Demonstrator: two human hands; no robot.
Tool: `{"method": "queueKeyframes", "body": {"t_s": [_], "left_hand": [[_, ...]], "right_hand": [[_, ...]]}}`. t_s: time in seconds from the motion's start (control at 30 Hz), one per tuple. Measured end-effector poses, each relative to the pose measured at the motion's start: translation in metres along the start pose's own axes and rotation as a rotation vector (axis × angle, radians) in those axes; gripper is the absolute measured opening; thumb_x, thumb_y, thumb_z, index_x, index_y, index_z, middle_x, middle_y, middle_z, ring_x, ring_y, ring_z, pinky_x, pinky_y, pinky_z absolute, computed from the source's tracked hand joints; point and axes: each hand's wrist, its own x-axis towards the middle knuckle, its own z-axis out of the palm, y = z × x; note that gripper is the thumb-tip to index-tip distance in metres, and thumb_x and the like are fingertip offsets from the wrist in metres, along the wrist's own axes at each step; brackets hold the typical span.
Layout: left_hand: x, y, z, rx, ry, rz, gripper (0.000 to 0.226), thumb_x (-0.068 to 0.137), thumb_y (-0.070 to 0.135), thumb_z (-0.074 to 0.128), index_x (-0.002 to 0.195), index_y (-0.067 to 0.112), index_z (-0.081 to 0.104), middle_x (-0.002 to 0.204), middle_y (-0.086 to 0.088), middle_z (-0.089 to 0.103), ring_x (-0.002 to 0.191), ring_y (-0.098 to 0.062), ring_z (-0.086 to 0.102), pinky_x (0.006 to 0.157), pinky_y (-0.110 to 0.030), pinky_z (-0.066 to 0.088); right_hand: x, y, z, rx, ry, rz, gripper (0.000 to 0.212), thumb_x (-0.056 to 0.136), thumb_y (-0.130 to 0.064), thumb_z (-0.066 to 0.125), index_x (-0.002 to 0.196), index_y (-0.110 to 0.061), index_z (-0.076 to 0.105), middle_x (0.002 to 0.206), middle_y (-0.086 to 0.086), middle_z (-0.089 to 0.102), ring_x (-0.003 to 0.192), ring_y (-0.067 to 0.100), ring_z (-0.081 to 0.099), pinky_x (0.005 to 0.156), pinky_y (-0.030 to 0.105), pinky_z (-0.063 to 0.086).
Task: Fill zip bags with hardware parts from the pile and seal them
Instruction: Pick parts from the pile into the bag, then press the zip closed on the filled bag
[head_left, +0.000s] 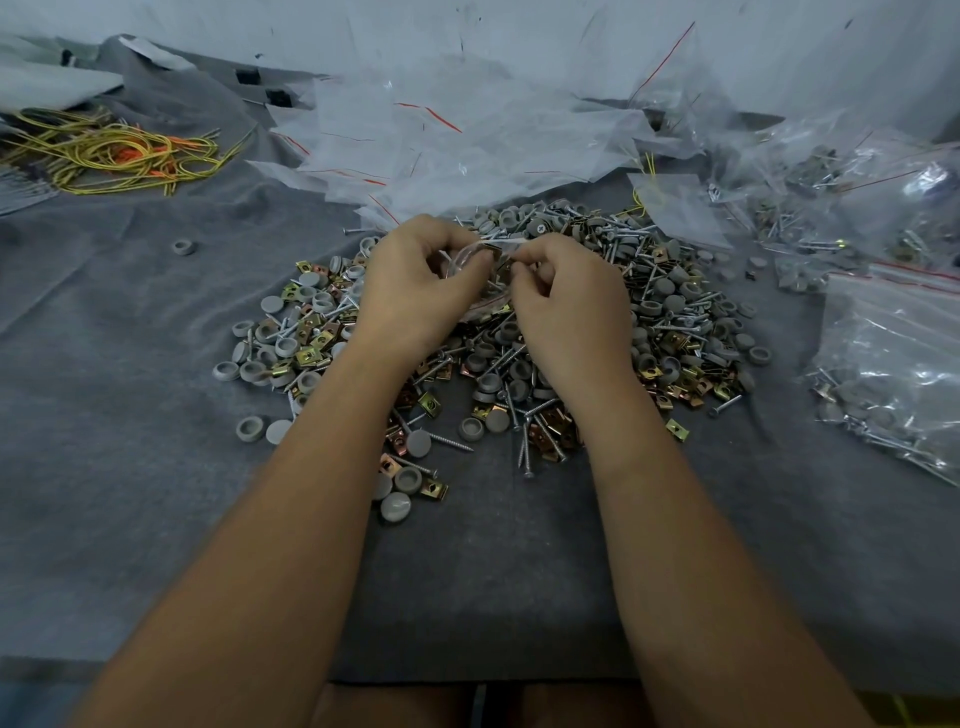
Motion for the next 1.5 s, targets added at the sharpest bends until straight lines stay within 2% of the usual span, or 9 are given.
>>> {"method": "queueKeyframes", "body": {"t_s": [0.2, 0.57, 0.7, 0.77, 0.97, 1.07, 1.2, 1.33, 1.5], "left_hand": [[-0.0022, 0.0019, 0.0000, -0.035, -0.005, -0.038, 0.018, 0.086, 0.005, 0.063, 0.093, 0.020, 0.069, 0.072, 0.009, 0.055, 0.053, 0.005, 0.047, 0.051, -0.015, 0.042], [0.0004, -0.0008, -0.0020, -0.105, 0.052, -0.073, 0.012, 0.091, 0.011, 0.061, 0.088, 0.013, 0.072, 0.056, 0.012, 0.046, 0.048, -0.002, 0.038, 0.048, -0.015, 0.033], [-0.0010, -0.0007, -0.0028, -0.111, 0.022, -0.025, 0.012, 0.092, 0.013, 0.062, 0.089, 0.019, 0.072, 0.068, 0.009, 0.054, 0.057, -0.004, 0.042, 0.056, -0.017, 0.038], [-0.0014, -0.0008, -0.0027, -0.126, 0.017, -0.008, 0.013, 0.091, 0.014, 0.063, 0.086, 0.024, 0.071, 0.073, 0.007, 0.057, 0.059, -0.005, 0.044, 0.058, -0.019, 0.040], [-0.0004, -0.0015, -0.0016, -0.141, 0.032, 0.002, 0.013, 0.091, 0.014, 0.063, 0.089, 0.023, 0.072, 0.089, -0.009, 0.066, 0.067, -0.010, 0.049, 0.063, -0.025, 0.044], [-0.0003, -0.0020, -0.0023, -0.160, 0.045, -0.003, 0.010, 0.092, 0.015, 0.063, 0.093, 0.017, 0.073, 0.084, -0.005, 0.061, 0.069, -0.010, 0.049, 0.065, -0.030, 0.047], [-0.0014, -0.0009, -0.0039, -0.165, 0.049, 0.015, 0.012, 0.093, 0.015, 0.062, 0.095, 0.014, 0.074, 0.094, -0.006, 0.069, 0.083, -0.016, 0.059, 0.081, -0.044, 0.053], [-0.0033, 0.0034, -0.0050, -0.182, -0.048, 0.017, 0.017, 0.090, 0.025, 0.063, 0.103, 0.021, 0.073, 0.097, 0.004, 0.072, 0.095, -0.012, 0.065, 0.083, -0.031, 0.053], [-0.0053, 0.0010, -0.0051, -0.110, -0.224, 0.081, 0.057, 0.081, 0.035, 0.076, 0.134, 0.029, 0.057, 0.117, 0.008, 0.066, 0.111, 0.003, 0.059, 0.094, -0.013, 0.044]], "right_hand": [[0.0008, 0.0006, -0.0010, 0.017, 0.001, 0.024, 0.013, 0.094, -0.017, 0.056, 0.100, -0.015, 0.067, 0.059, -0.016, 0.041, 0.058, 0.006, 0.043, 0.060, 0.027, 0.038], [-0.0002, -0.0005, -0.0028, 0.074, 0.020, 0.016, 0.008, 0.092, -0.018, 0.059, 0.093, -0.018, 0.067, 0.058, -0.014, 0.043, 0.056, 0.003, 0.044, 0.056, 0.027, 0.040], [-0.0010, -0.0023, -0.0011, 0.047, 0.096, -0.041, 0.009, 0.084, -0.020, 0.068, 0.090, -0.023, 0.073, 0.088, -0.004, 0.049, 0.094, 0.015, 0.046, 0.066, 0.012, 0.035], [-0.0004, -0.0008, 0.0011, 0.023, 0.114, -0.040, 0.008, 0.081, -0.021, 0.072, 0.088, -0.024, 0.075, 0.098, -0.003, 0.045, 0.103, 0.017, 0.043, 0.069, 0.009, 0.034], [0.0011, 0.0056, 0.0060, -0.002, 0.045, -0.029, 0.008, 0.084, -0.024, 0.072, 0.090, -0.024, 0.076, 0.105, -0.005, 0.045, 0.109, 0.016, 0.044, 0.074, 0.012, 0.032], [0.0022, 0.0044, 0.0057, 0.077, -0.013, -0.027, 0.020, 0.089, -0.016, 0.061, 0.104, -0.019, 0.075, 0.114, -0.003, 0.056, 0.108, 0.014, 0.052, 0.080, 0.022, 0.043], [0.0016, -0.0017, 0.0018, 0.231, -0.068, 0.004, 0.042, 0.080, -0.001, 0.047, 0.113, -0.013, 0.072, 0.107, -0.007, 0.062, 0.102, 0.010, 0.056, 0.083, 0.022, 0.049], [0.0012, -0.0028, -0.0006, 0.216, -0.054, -0.015, 0.041, 0.084, 0.004, 0.051, 0.116, -0.014, 0.069, 0.107, -0.008, 0.061, 0.095, 0.007, 0.055, 0.077, 0.016, 0.047], [0.0025, 0.0032, -0.0015, 0.205, -0.037, 0.069, 0.024, 0.091, -0.014, 0.062, 0.113, -0.015, 0.071, 0.109, -0.004, 0.064, 0.096, 0.011, 0.058, 0.080, 0.026, 0.048]]}}
